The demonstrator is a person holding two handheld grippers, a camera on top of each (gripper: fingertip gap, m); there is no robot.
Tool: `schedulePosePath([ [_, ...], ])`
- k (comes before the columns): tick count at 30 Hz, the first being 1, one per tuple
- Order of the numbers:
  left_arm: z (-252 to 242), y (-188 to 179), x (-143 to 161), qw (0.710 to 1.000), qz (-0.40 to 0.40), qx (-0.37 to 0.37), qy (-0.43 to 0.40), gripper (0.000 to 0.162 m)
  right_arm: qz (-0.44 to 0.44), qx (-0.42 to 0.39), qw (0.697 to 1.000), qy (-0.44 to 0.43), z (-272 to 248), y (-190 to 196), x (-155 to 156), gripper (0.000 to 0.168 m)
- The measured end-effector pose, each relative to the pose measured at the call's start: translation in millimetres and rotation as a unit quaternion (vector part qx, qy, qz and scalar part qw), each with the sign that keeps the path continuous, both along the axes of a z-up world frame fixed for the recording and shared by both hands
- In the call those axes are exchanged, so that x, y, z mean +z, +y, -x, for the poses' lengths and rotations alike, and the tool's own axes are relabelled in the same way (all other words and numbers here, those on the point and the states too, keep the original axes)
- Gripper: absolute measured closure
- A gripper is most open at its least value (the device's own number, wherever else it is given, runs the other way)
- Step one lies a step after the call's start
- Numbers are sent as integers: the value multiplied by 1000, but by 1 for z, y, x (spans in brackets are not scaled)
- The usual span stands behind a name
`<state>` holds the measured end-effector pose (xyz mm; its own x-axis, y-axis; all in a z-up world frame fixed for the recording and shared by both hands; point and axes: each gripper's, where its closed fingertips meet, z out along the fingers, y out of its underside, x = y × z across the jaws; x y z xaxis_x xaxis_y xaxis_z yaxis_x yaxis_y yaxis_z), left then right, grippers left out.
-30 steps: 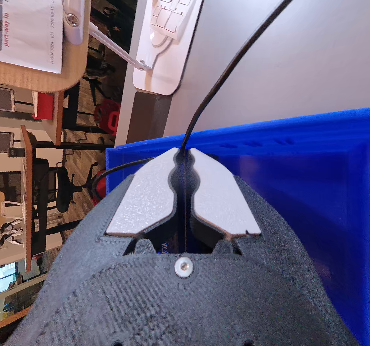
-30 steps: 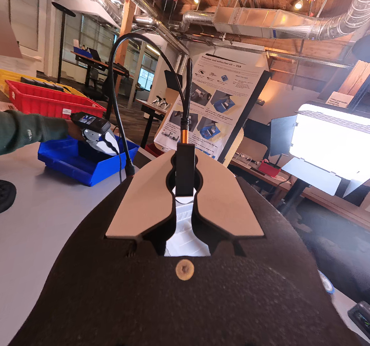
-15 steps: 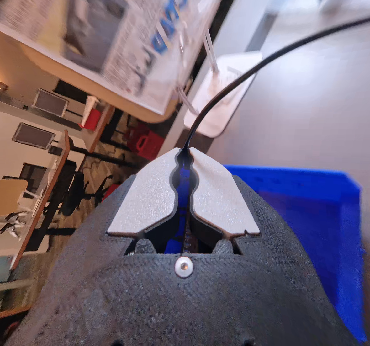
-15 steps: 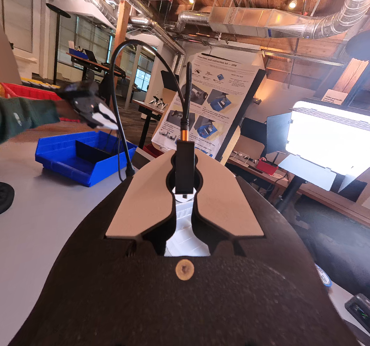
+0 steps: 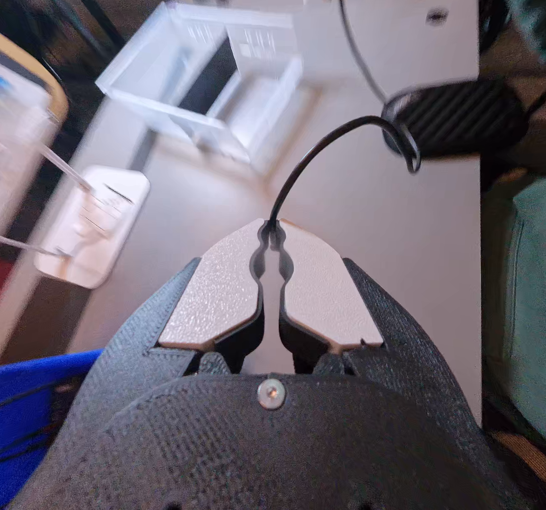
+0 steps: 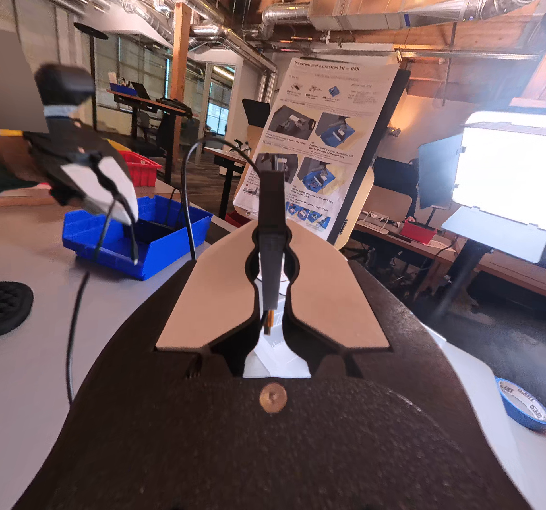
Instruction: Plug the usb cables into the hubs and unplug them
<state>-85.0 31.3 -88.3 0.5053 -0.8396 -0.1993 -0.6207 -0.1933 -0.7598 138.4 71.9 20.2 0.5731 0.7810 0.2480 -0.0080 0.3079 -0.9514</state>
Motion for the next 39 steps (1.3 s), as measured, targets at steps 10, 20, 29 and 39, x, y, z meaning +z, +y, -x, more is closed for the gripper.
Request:
schedulePosePath([
  [10,-9,-21,15,992,-22,-59,-109,113,-15,130,988,-88,66,-13,-69,157],
  [20,-76,-25,-36,975,-156,-135,85,130,-104,278,931,-210,148,-77,-134,157],
  [29,-59,-33,-72,965,-199,-110,129,155,-144,246,915,-287,160,-76,-173,143],
  [39,-50,-36,-96,954,-230,-128,141,155,-204,224,892,-334,173,-82,-197,156],
])
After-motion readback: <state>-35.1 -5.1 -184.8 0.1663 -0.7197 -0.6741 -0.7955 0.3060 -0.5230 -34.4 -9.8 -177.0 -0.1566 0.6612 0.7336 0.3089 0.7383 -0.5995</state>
